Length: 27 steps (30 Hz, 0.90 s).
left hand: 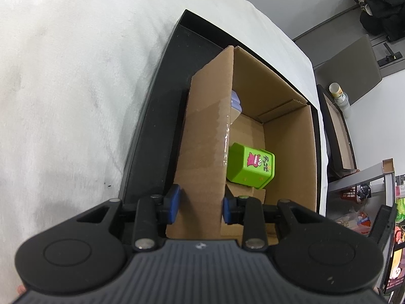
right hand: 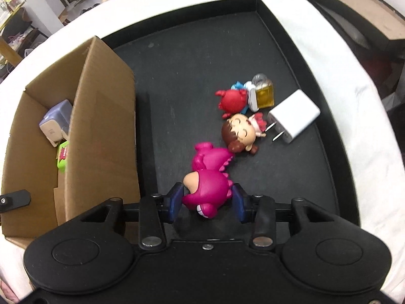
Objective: Organize rigid objects
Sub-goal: 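Move the right gripper to the pink dinosaur and grasp it, then carry the pink dinosaur into the box and open the right gripper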
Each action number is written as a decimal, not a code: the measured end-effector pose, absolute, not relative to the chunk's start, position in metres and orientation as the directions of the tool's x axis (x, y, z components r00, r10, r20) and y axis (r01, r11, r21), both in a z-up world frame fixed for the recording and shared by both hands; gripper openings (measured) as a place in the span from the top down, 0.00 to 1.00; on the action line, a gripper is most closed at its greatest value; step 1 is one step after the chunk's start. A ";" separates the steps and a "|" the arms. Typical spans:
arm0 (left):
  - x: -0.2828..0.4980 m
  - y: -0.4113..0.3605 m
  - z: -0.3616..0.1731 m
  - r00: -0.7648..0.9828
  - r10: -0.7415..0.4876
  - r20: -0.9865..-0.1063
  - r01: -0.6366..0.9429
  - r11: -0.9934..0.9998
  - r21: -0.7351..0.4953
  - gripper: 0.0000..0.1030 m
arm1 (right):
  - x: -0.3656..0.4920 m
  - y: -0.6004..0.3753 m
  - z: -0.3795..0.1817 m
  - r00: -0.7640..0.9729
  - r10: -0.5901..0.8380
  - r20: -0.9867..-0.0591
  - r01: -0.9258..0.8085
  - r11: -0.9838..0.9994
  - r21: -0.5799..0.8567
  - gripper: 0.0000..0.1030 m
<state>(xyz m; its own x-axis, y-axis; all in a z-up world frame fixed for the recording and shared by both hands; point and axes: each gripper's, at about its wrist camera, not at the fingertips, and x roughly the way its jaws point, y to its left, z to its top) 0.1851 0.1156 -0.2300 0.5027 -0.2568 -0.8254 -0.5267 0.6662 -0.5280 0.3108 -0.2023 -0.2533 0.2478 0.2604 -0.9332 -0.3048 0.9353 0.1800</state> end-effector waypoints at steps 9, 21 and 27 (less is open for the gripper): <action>0.189 0.108 -0.224 0.481 -0.241 -0.843 -0.532 0.684 -0.499 0.69 | 0.307 -0.208 -0.230 0.299 0.289 -0.909 -0.318 0.929 0.191 0.61; 0.181 0.095 -0.217 0.474 -0.207 -0.856 -0.523 0.716 -0.462 0.69 | 0.313 -0.204 -0.188 0.328 0.381 -0.864 -0.336 0.902 0.270 0.61; 0.177 0.091 -0.214 0.482 -0.203 -0.852 -0.509 0.726 -0.462 0.69 | 0.311 -0.193 -0.167 0.362 0.399 -0.843 -0.365 0.892 0.266 0.61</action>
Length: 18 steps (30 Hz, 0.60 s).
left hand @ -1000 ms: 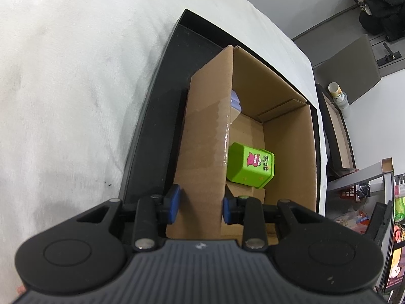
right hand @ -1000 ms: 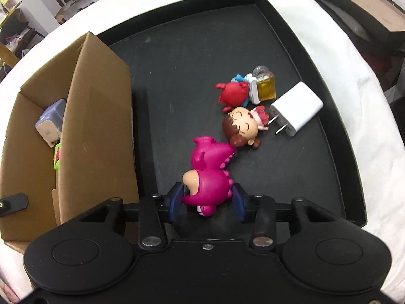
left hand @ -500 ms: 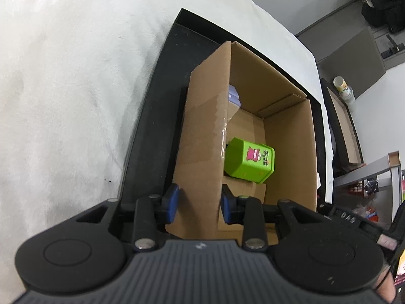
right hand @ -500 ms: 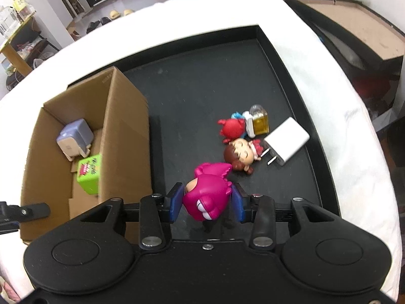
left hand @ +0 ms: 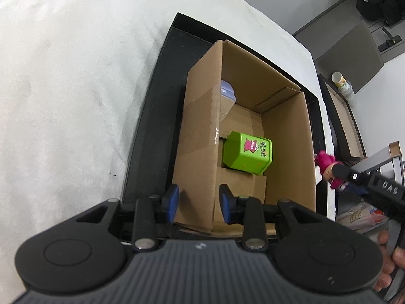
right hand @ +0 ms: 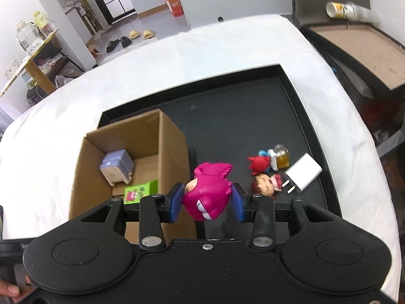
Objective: Organize rigid objects
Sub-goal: 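Carry the pink dinosaur into the box and open the right gripper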
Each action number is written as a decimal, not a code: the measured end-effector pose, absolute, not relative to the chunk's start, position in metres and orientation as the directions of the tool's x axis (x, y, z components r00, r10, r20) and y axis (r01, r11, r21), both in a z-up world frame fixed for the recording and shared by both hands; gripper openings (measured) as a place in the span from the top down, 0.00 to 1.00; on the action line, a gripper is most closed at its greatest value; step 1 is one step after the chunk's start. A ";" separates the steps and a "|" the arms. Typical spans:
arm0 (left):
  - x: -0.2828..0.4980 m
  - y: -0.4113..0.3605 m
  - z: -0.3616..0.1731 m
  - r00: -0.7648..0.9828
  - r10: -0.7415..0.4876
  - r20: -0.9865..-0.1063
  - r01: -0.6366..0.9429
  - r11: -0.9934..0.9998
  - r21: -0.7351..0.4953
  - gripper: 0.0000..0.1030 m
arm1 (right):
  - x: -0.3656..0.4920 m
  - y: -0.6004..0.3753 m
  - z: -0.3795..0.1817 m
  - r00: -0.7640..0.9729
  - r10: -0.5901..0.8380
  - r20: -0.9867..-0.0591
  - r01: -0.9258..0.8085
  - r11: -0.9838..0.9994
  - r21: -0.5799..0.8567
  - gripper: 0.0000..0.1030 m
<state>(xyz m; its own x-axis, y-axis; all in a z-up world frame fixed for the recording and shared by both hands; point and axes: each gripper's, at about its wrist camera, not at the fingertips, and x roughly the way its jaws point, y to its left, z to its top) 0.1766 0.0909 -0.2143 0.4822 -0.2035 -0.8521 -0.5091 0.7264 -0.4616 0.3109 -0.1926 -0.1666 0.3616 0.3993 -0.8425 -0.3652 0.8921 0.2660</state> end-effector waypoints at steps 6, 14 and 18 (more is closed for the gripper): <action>0.175 0.090 -0.215 0.484 -0.211 -0.849 -0.498 0.732 -0.465 0.70 | 0.309 -0.180 -0.149 0.389 0.416 -0.822 -0.392 0.882 0.261 0.61; 0.171 0.092 -0.221 0.489 -0.219 -0.844 -0.496 0.726 -0.476 0.73 | 0.306 -0.156 -0.135 0.436 0.443 -0.783 -0.439 0.865 0.245 0.61; 0.171 0.093 -0.221 0.492 -0.219 -0.843 -0.492 0.729 -0.477 0.73 | 0.304 -0.140 -0.134 0.424 0.467 -0.776 -0.467 0.847 0.254 0.61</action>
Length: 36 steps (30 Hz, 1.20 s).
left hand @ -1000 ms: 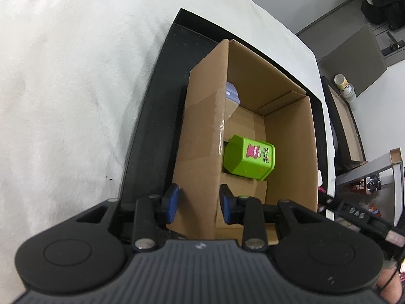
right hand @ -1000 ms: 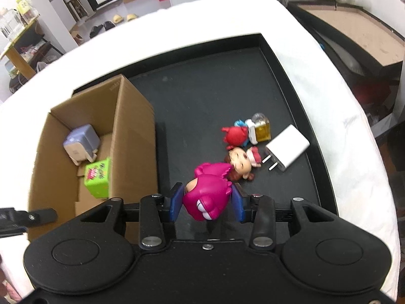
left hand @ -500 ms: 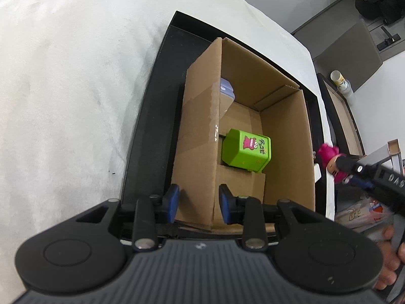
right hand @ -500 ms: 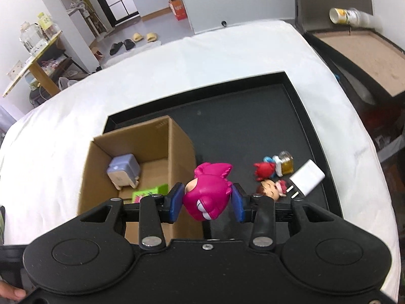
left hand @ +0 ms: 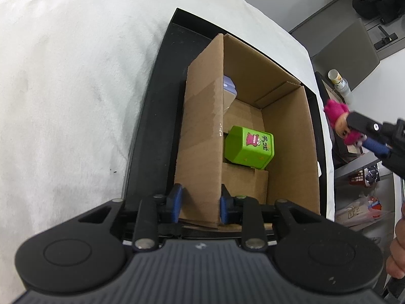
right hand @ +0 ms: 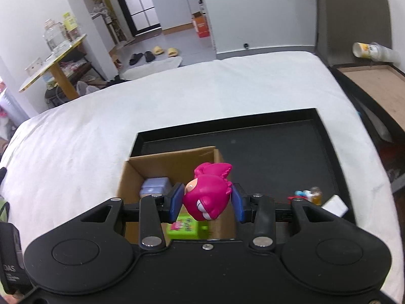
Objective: Organize rigid objects
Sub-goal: 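Carry the pink dinosaur into the box and open the right gripper, then move the right gripper to the chibi doll figure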
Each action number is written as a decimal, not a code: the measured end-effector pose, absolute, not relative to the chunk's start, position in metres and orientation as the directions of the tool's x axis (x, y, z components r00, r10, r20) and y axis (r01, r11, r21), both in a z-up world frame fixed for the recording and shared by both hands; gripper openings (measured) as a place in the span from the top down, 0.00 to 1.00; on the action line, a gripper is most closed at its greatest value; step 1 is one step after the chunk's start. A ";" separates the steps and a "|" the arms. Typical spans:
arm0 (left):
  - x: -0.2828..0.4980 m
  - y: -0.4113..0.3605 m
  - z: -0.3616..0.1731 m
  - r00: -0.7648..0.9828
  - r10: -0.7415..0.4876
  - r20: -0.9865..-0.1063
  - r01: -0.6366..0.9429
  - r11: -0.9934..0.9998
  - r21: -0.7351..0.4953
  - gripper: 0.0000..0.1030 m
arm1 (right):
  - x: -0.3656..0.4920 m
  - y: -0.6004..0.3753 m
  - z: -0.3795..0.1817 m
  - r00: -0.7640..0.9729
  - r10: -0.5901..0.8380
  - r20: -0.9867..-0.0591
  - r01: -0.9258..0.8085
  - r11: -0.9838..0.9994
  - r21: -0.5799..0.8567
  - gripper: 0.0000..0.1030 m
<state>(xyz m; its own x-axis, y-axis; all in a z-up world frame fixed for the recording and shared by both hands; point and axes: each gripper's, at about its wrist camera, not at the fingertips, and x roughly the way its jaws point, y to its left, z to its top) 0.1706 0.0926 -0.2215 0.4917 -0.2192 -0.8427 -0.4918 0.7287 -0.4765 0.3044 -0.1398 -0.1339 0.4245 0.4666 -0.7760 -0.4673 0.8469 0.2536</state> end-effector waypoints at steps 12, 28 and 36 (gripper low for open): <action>0.169 0.093 -0.222 0.499 -0.227 -0.836 -0.480 0.732 -0.485 0.73 | 0.293 -0.095 -0.149 0.352 0.504 -0.789 -0.546 0.795 0.264 0.61; 0.171 0.094 -0.223 0.495 -0.231 -0.838 -0.484 0.728 -0.486 0.72 | 0.288 -0.116 -0.143 0.412 0.473 -0.779 -0.532 0.819 0.216 0.40; 0.171 0.094 -0.224 0.494 -0.228 -0.839 -0.493 0.722 -0.486 0.72 | 0.291 -0.149 -0.142 0.442 0.430 -0.787 -0.484 0.853 0.195 0.30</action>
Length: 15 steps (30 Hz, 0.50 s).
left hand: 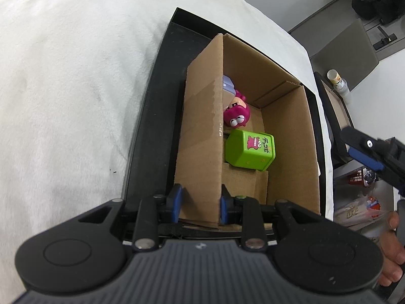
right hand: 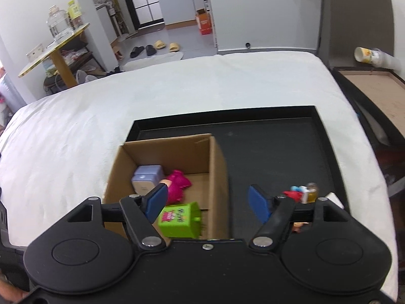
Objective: Organize rigid objects
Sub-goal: 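Move the right gripper to the chibi doll figure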
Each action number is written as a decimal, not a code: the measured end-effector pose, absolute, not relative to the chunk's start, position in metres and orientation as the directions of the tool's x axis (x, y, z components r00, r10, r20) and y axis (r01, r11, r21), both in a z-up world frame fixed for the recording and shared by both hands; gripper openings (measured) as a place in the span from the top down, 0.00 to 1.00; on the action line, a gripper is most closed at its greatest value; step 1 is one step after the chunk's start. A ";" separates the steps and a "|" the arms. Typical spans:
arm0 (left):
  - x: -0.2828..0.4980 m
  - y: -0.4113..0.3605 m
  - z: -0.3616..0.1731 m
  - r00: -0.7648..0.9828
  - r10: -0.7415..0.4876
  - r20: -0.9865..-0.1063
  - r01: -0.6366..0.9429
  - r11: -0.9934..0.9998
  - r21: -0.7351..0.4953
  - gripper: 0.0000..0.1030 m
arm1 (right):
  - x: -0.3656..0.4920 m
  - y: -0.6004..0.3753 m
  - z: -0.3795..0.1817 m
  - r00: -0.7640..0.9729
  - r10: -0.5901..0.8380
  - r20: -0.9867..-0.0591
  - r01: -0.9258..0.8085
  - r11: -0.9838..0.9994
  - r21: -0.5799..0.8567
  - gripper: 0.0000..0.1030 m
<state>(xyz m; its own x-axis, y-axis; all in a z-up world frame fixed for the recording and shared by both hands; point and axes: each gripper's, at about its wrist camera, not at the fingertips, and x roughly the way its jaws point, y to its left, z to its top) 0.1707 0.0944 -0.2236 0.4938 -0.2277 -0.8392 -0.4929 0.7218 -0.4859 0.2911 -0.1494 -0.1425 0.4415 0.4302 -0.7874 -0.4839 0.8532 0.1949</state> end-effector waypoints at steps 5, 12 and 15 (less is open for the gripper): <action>0.170 0.093 -0.222 0.492 -0.221 -0.842 -0.495 0.725 -0.479 0.72 | 0.294 -0.166 -0.148 0.439 0.406 -0.802 -0.449 0.872 0.196 0.30; 0.172 0.094 -0.222 0.488 -0.217 -0.845 -0.505 0.719 -0.477 0.72 | 0.295 -0.181 -0.154 0.434 0.395 -0.810 -0.432 0.880 0.197 0.30; 0.172 0.095 -0.222 0.487 -0.219 -0.846 -0.508 0.717 -0.478 0.72 | 0.298 -0.189 -0.157 0.431 0.392 -0.813 -0.416 0.886 0.207 0.30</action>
